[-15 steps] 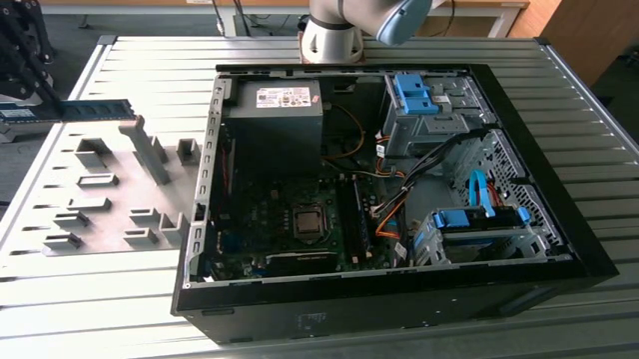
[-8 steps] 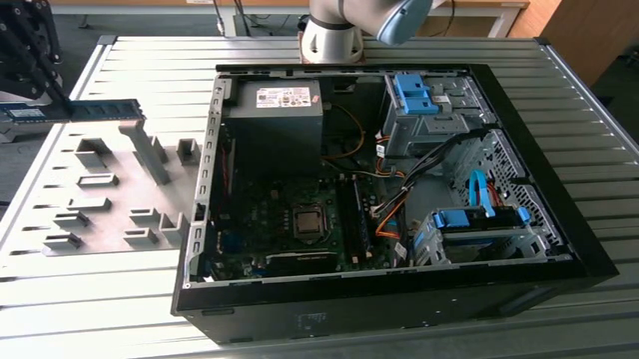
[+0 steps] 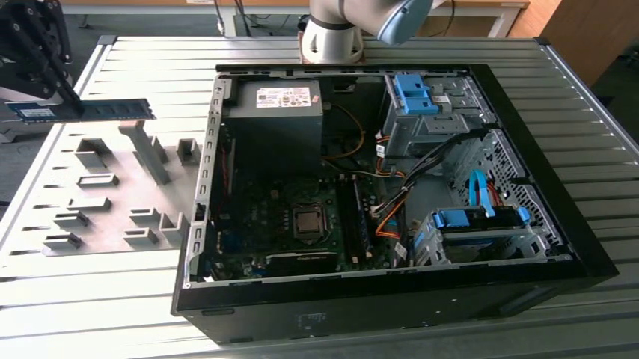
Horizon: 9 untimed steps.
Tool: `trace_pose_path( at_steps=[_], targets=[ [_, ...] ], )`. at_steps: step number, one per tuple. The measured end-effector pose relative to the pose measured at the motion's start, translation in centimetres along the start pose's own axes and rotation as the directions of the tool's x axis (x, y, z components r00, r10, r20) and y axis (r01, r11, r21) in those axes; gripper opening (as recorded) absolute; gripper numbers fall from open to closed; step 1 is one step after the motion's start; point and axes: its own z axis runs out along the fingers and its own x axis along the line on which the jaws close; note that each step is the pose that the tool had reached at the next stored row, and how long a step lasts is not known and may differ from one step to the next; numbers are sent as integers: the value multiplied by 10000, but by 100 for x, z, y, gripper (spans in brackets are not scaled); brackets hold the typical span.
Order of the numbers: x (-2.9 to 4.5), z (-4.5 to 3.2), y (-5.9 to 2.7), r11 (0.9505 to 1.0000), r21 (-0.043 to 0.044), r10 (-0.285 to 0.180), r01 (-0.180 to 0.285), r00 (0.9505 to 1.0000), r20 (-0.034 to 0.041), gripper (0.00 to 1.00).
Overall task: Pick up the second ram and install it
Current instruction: 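Pick up the second ram and move it above second insertion slot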
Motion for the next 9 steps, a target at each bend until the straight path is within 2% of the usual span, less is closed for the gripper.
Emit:
trace_pose_path(
  at_steps=[9],
  targets=[
    [0,3,-123,10000,0,0,0,10000,0,14]
  ],
)
